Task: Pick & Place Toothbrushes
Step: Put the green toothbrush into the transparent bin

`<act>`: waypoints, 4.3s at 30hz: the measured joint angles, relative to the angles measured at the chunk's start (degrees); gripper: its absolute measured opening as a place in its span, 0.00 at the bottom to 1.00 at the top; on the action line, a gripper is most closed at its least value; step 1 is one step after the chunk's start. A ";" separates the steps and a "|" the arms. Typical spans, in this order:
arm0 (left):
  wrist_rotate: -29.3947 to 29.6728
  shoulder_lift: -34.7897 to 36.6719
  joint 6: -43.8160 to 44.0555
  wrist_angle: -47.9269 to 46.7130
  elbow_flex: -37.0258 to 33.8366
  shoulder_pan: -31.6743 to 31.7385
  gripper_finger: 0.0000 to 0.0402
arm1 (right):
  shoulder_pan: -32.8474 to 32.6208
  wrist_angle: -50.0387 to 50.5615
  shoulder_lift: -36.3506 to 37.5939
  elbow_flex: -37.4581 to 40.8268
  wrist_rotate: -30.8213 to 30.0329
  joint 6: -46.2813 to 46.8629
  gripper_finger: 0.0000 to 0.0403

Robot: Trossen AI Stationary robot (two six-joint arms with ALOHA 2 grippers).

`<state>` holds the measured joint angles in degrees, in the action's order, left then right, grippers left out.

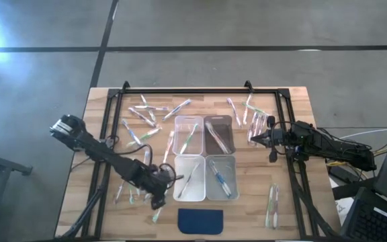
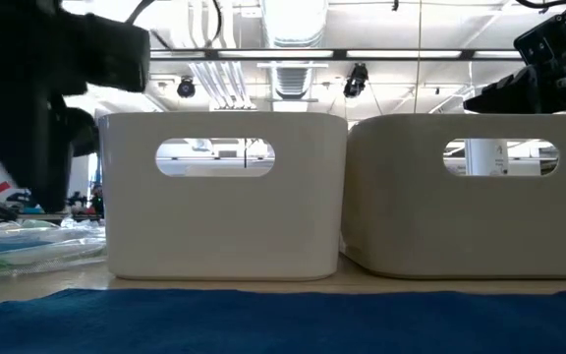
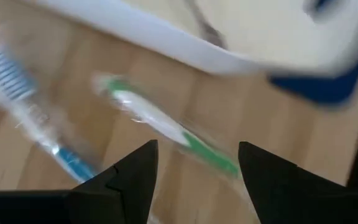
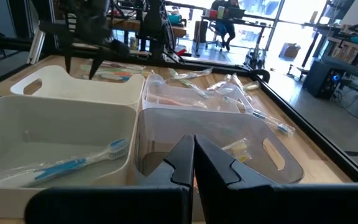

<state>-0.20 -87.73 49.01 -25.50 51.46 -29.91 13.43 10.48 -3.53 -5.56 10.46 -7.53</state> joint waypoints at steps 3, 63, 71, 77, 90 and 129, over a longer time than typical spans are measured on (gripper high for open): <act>-2.70 0.40 -9.59 0.01 -0.02 0.00 0.57 | 0.00 0.00 0.00 0.00 0.00 0.00 0.02; 10.27 -5.27 -134.10 4.77 -0.11 -5.18 0.44 | -0.02 0.00 0.00 0.00 -0.04 0.00 0.02; 10.56 -8.06 -134.24 5.03 0.00 -5.60 0.44 | -0.01 0.00 -0.02 0.00 -0.04 0.00 0.02; 11.04 -9.15 -134.44 5.07 0.13 -6.04 0.44 | 0.00 0.00 -0.02 0.00 -0.04 0.00 0.02; 10.40 -11.66 -134.02 4.92 0.04 -7.23 0.33 | -0.01 0.00 -0.01 0.00 -0.04 0.00 0.02; 7.50 -6.62 -117.62 2.94 -0.36 -10.89 0.08 | 0.00 0.00 -0.02 0.00 -0.04 0.00 0.02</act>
<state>7.30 -94.35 -68.62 -22.56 51.10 -40.81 13.43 10.48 -3.55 -5.56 10.42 -7.53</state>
